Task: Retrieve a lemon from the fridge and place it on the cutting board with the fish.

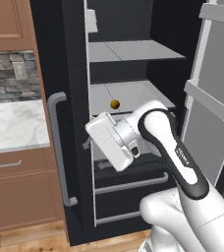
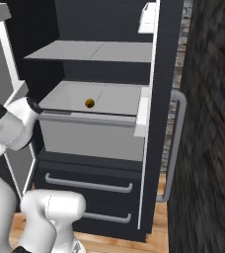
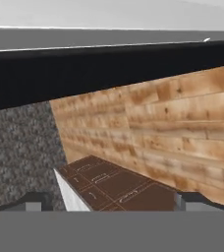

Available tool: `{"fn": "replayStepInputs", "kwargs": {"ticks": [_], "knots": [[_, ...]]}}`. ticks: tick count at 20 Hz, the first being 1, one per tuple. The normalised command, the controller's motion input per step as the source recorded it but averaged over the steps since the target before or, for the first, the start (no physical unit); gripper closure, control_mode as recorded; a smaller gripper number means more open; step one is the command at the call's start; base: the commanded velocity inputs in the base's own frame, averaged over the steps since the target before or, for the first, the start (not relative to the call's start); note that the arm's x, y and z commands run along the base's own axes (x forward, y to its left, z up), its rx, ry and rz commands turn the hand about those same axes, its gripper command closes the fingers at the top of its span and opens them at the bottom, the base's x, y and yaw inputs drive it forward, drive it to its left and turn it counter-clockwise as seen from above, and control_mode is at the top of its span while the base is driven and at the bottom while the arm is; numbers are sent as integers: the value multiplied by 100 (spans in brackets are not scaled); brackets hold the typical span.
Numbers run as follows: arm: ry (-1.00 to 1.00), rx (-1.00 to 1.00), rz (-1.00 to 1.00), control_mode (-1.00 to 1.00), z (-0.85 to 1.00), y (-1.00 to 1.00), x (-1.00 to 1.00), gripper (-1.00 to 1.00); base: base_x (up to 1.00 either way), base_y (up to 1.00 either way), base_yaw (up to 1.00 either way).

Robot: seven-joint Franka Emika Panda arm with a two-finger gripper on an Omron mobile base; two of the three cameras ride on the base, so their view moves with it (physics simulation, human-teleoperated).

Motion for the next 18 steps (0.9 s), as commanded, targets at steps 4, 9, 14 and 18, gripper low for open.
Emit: {"fn": "replayStepInputs", "kwargs": {"ticks": [4, 9, 14, 18], "knots": [[0, -5, 0, -100, 0, -80, -24, -100, 0, 0, 0], [3, -30, 0, -100, -10, -98, 0, -100, 0, 0, 0], [0, -76, 0, -100, -48, -98, 0, -100, 0, 0, 0], [6, -88, 0, -100, -53, -94, 27, -100, 0, 0, 0]]}}
